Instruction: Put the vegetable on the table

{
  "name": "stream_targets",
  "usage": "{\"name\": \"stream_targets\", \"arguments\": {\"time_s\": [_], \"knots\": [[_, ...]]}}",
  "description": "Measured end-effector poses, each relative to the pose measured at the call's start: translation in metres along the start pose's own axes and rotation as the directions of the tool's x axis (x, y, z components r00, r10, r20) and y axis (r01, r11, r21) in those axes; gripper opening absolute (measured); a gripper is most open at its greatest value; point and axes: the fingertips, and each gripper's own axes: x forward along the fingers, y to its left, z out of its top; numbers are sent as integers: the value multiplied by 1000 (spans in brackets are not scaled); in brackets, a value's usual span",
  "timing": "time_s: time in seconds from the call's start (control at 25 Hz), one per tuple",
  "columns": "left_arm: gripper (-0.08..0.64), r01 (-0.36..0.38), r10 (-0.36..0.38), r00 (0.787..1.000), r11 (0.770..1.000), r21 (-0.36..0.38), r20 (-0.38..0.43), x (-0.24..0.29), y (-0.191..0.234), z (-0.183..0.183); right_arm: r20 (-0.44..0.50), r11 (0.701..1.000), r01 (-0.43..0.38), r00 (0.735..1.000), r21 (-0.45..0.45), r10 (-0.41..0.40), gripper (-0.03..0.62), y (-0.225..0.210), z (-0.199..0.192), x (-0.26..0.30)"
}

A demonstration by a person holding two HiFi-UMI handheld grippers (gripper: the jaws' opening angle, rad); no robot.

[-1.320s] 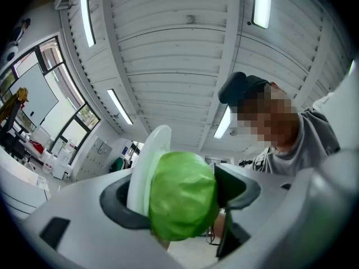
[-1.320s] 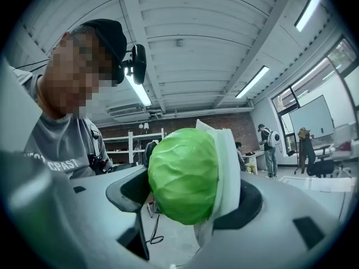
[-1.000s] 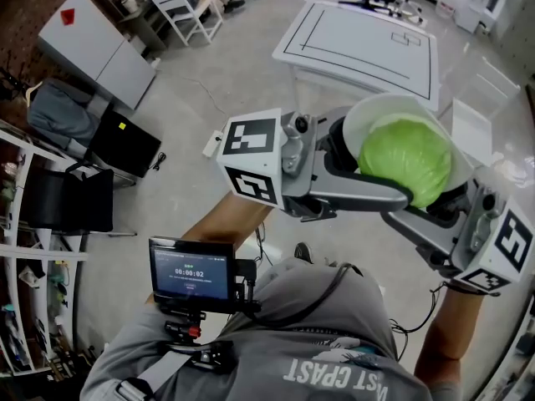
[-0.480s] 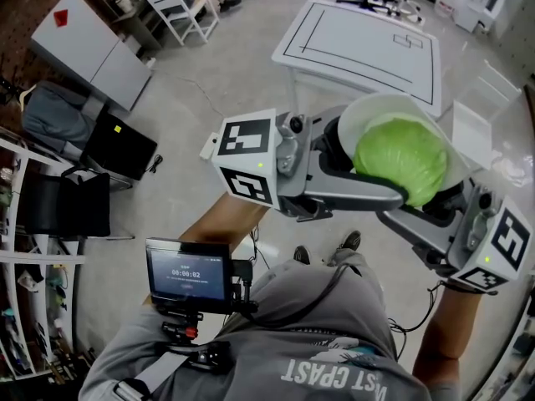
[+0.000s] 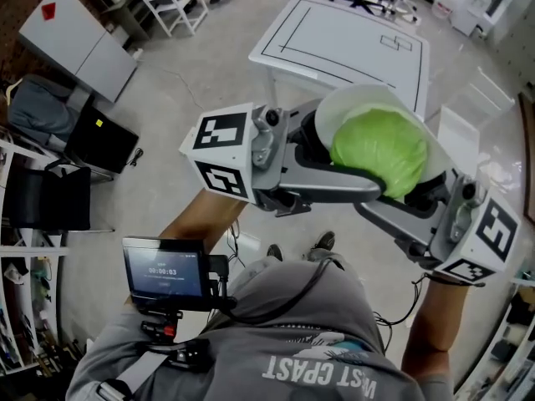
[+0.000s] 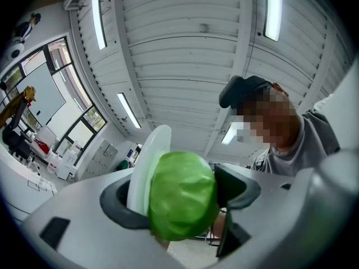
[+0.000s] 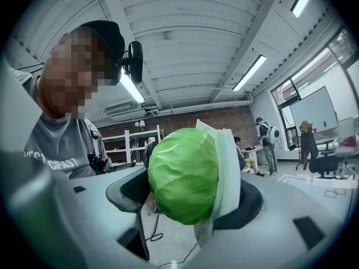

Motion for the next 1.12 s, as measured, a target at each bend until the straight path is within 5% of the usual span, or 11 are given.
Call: {"name": "stream_targets", "arguments": {"time_s": [0.6,1.12], "knots": [[359,-109,108,994,993,42,15,71,116,-2,-13,994,-105,994,15,105,322,-116,15,-60],[359,-63,63,998,998,-32,16,40,155,8,-44,998,-52,998,19,53,322,-158,6,-23]]}}
